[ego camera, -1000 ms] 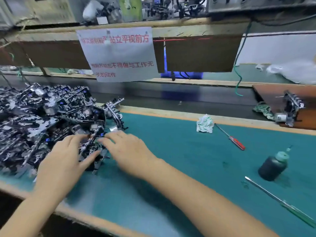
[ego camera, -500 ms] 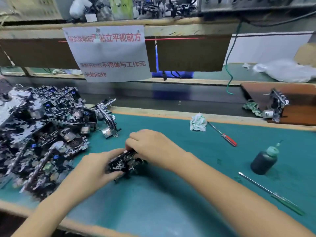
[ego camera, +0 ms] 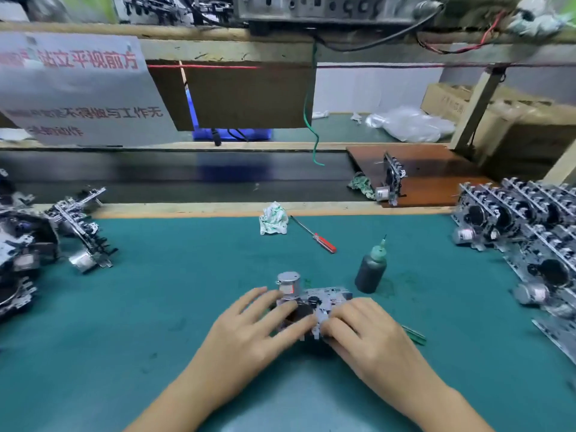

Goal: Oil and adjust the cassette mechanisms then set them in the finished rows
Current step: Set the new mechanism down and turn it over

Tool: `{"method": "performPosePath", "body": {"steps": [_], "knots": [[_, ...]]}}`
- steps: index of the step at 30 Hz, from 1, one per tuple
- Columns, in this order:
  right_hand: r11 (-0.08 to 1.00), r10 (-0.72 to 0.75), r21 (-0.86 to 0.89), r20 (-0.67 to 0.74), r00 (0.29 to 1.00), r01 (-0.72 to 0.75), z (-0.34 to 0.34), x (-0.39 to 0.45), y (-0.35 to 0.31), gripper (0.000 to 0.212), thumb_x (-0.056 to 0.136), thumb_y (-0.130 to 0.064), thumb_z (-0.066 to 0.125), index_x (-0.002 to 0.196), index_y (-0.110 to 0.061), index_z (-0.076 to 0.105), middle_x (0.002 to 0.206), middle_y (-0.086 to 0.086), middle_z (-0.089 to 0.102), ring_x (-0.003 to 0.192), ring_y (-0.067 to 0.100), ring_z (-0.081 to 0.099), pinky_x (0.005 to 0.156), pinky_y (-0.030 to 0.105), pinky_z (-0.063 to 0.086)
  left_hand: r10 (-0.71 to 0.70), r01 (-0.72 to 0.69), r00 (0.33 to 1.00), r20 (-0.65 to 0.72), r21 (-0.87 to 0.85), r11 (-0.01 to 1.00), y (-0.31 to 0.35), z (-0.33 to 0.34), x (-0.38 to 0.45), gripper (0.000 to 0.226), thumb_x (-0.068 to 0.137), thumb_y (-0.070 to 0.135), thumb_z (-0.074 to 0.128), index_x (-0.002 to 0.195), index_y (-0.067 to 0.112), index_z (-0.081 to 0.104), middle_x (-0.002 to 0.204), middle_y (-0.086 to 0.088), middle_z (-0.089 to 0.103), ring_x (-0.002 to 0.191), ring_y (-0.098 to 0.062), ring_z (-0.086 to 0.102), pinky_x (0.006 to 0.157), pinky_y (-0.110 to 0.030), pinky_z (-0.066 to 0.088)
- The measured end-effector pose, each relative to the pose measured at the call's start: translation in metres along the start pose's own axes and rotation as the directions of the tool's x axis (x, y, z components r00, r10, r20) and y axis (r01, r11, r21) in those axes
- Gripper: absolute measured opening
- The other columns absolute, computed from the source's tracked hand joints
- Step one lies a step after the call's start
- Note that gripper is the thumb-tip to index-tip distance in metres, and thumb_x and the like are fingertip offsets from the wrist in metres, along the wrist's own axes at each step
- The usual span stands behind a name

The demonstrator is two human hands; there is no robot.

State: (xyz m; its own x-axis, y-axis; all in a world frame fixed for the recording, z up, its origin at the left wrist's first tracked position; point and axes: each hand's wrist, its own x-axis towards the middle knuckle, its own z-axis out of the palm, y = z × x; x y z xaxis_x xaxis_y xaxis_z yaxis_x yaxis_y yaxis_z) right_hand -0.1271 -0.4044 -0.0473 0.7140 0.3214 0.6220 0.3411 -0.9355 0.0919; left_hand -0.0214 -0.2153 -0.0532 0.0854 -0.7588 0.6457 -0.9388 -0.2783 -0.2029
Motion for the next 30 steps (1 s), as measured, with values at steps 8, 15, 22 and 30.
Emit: {"method": "performPosePath", "body": {"steps": [8, 15, 22, 30], "knots": [[0.878, 0.404, 0.351, -0.175, 0.898, -0.326, -0.001, -0.034, 0.003, 0.016, 0.093, -0.032, 0.053, 0.091, -0.018, 0.060, 0.089, -0.008, 0.057, 0.084, 0.009, 0.052, 0.079, 0.018, 0.042, -0.361, 0.571, 0.805, 0.470, -0.449, 0.687, 0.006, 0.010, -0.012, 0.102, 0.054, 0.077, 0.070, 0.140, 0.052, 0.020, 0.151, 0.029, 0.015, 0.139, 0.002, 0.020, 0.113, -0.021, 0.019], [0.620, 0.733, 0.502, -0.096, 0.674, -0.603, 0.000, -0.037, 0.006, 0.014, 0.088, -0.032, 0.047, 0.081, -0.026, 0.057, 0.087, -0.020, 0.055, 0.080, 0.006, 0.053, 0.070, 0.014, 0.039, -0.432, 0.707, 0.705, 0.563, -0.506, 0.494, 0.002, 0.016, -0.016, 0.111, 0.043, 0.073, 0.078, 0.131, 0.071, 0.011, 0.131, 0.044, 0.031, 0.123, 0.016, 0.034, 0.098, -0.002, 0.025], [0.529, 0.790, 0.526, -0.017, 0.613, -0.666, 0.003, -0.037, 0.006, 0.011, 0.087, -0.024, 0.053, 0.077, -0.026, 0.057, 0.084, -0.013, 0.057, 0.079, 0.012, 0.054, 0.069, 0.016, 0.040, -0.429, 0.688, 0.722, 0.542, -0.499, 0.527, 0.004, 0.013, -0.015, 0.111, 0.045, 0.074, 0.077, 0.133, 0.068, 0.011, 0.135, 0.047, 0.025, 0.126, 0.015, 0.032, 0.101, -0.001, 0.022], [0.514, 0.789, 0.520, 0.026, 0.614, -0.682, 0.004, -0.038, 0.006, 0.011, 0.086, -0.023, 0.053, 0.077, -0.026, 0.057, 0.084, -0.014, 0.056, 0.078, 0.011, 0.055, 0.068, 0.014, 0.041, -0.444, 0.612, 0.786, 0.431, -0.437, 0.660, 0.012, 0.012, -0.009, 0.098, 0.054, 0.054, 0.073, 0.136, 0.051, 0.019, 0.133, 0.036, 0.035, 0.119, 0.016, 0.034, 0.101, -0.006, 0.023]]}}
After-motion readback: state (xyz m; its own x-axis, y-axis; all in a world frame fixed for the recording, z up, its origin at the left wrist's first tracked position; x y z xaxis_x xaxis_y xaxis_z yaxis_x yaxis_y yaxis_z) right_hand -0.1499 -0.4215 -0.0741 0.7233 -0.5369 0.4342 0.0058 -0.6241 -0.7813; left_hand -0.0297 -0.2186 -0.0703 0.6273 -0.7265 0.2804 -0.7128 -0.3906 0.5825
